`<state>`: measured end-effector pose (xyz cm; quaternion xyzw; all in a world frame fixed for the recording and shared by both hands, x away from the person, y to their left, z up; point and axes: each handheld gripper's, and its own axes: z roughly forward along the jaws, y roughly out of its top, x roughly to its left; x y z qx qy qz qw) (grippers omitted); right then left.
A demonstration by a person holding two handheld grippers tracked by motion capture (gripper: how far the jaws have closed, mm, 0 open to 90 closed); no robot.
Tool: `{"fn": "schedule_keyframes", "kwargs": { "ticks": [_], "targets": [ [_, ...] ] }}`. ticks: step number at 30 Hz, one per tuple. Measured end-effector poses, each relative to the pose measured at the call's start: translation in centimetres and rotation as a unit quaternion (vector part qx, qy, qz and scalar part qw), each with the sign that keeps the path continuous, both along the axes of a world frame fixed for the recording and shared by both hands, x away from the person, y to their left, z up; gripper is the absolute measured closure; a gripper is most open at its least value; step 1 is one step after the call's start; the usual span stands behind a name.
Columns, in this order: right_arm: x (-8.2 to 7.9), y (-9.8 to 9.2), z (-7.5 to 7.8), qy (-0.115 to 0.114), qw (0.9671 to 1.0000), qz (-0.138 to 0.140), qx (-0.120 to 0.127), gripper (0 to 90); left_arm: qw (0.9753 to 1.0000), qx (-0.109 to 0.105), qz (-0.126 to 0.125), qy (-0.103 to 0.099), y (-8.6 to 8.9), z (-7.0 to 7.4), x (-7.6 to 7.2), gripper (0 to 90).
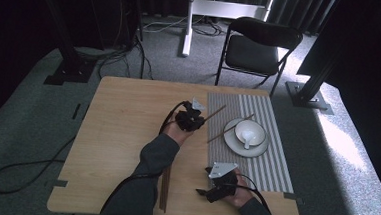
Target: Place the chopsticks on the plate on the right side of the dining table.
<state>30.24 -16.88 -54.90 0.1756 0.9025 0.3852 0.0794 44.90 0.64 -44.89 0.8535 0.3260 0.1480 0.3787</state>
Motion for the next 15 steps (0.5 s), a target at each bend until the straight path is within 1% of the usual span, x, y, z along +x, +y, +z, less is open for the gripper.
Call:
{"fn": "schedule_keyframes", "kwargs": {
  "ticks": [15],
  "targets": [
    [0.0, 0.0, 0.0, -0.001, 1.0, 0.001, -0.001, 13.5, 0.9999, 0.004, -0.014, 0.002, -1.5, -0.3, 0.8, 84.4]
  ]
}}
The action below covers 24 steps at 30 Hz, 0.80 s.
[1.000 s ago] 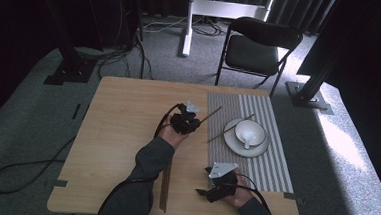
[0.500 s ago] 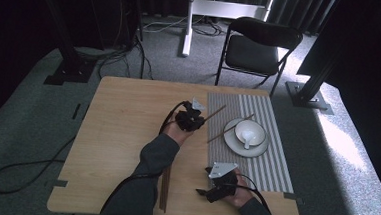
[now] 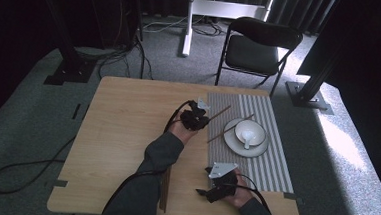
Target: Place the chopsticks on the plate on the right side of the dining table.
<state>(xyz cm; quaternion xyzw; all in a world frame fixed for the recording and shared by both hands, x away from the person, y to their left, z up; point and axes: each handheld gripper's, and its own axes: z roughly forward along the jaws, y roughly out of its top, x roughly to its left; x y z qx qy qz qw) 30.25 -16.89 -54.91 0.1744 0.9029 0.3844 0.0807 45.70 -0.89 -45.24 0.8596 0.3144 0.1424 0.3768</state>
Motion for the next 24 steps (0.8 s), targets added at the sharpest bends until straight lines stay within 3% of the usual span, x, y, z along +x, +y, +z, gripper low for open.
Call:
{"fn": "schedule_keyframes", "kwargs": {
  "ticks": [24],
  "targets": [
    [0.0, 0.0, 0.0, 0.0, 1.0, 0.0, -0.001, 13.2, 0.9998, -0.001, -0.02, 0.004, -3.2, -0.6, 2.1, 84.4]
  ]
}}
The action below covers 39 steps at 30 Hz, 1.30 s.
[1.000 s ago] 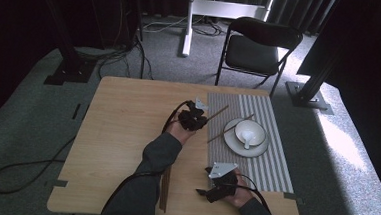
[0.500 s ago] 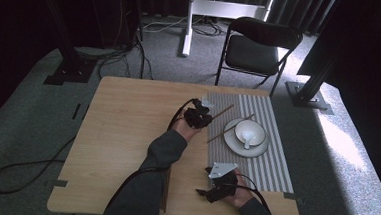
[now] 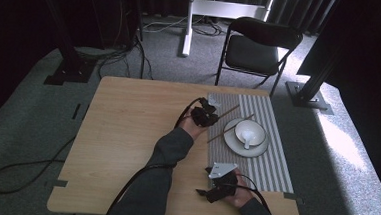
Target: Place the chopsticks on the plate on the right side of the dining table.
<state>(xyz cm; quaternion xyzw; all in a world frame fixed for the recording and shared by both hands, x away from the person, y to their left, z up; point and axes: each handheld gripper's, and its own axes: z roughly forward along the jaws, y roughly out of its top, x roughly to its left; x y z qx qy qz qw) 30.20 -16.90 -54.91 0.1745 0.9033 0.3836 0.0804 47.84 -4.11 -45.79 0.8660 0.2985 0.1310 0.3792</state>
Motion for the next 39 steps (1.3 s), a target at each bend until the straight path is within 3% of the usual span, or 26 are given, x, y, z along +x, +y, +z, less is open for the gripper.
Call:
{"fn": "schedule_keyframes", "kwargs": {
  "ticks": [39],
  "targets": [
    [0.0, 0.0, 0.0, 0.001, 1.0, 0.001, 0.0, 12.9, 0.9997, -0.007, -0.017, 0.016, -3.6, -1.2, 1.7, 84.3]
  ]
}}
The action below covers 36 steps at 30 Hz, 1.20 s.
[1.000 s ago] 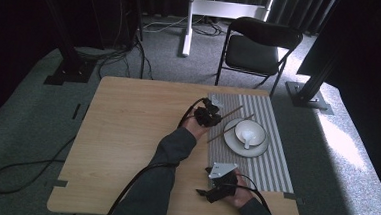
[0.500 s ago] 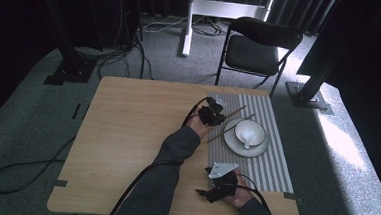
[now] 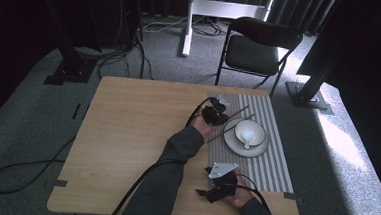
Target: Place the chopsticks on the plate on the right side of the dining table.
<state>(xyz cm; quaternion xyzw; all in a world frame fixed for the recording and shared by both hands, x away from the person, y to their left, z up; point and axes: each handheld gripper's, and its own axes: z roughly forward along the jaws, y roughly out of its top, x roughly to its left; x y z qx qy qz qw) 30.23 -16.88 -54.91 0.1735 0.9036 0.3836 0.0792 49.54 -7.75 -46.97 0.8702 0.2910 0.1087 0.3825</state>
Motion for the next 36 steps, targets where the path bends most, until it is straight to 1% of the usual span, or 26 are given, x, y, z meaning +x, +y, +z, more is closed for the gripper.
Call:
{"fn": "schedule_keyframes", "kwargs": {
  "ticks": [7, 23, 30, 36],
  "targets": [
    [0.0, 0.0, 0.0, 0.0, 1.0, 0.0, 0.0, 12.9, 1.0, 0.004, -0.004, 0.004, -1.2, -0.6, 0.1, 84.3],
    [0.0, 0.0, 0.0, 0.0, 1.0, 0.001, 0.0, 12.8, 0.9998, 0.015, -0.004, 0.009, -2.0, -1.6, 0.3, 84.3],
    [0.0, 0.0, 0.0, 0.0, 1.0, 0.001, 0.0, 12.8, 0.9996, 0.019, -0.004, 0.018, -2.2, -2.2, 0.6, 84.2],
    [0.0, 0.0, 0.0, -0.001, 1.0, 0.002, 0.0, 12.8, 0.9996, 0.016, -0.002, 0.022, -2.3, -2.4, 0.8, 84.2]
  ]
}}
